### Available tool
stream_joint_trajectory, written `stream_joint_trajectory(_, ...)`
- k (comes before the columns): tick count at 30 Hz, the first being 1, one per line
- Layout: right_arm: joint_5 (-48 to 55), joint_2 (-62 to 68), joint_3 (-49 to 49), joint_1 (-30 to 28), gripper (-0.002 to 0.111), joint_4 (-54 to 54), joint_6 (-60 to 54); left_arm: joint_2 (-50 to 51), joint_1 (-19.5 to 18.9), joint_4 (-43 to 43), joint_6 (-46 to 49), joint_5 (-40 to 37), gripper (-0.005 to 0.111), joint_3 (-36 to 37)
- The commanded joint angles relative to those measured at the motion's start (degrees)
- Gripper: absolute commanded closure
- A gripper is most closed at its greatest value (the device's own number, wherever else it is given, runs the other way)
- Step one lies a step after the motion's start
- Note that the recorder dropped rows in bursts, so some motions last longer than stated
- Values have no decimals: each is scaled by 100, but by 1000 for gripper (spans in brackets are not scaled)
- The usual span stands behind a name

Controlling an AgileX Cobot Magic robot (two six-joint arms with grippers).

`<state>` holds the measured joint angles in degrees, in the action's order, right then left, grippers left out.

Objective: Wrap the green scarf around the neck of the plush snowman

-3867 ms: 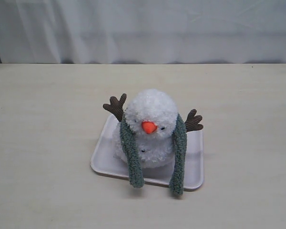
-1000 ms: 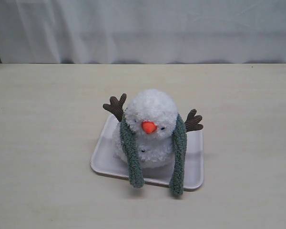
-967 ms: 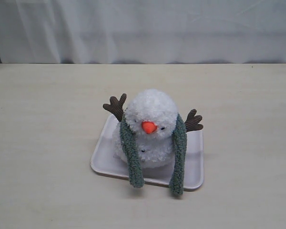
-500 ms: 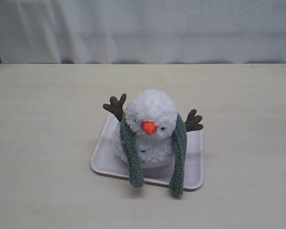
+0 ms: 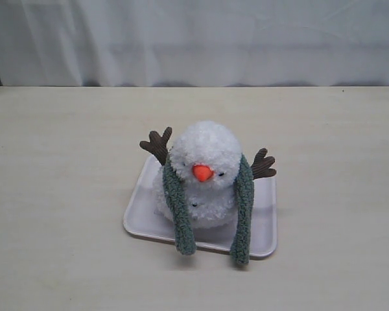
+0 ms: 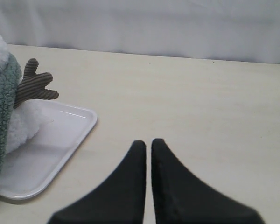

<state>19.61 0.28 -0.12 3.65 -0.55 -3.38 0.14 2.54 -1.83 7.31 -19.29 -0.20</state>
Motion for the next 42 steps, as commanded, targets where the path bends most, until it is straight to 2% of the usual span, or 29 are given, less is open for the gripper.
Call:
stream_joint_trajectory(1, 40, -28, 12, -83, 104, -80, 113, -14, -28, -43, 8, 78, 107, 20)
stream_joint_trajectory(42, 17, -28, 12, -160, 104, -164, 338, -14, -28, -43, 8, 78, 107, 20)
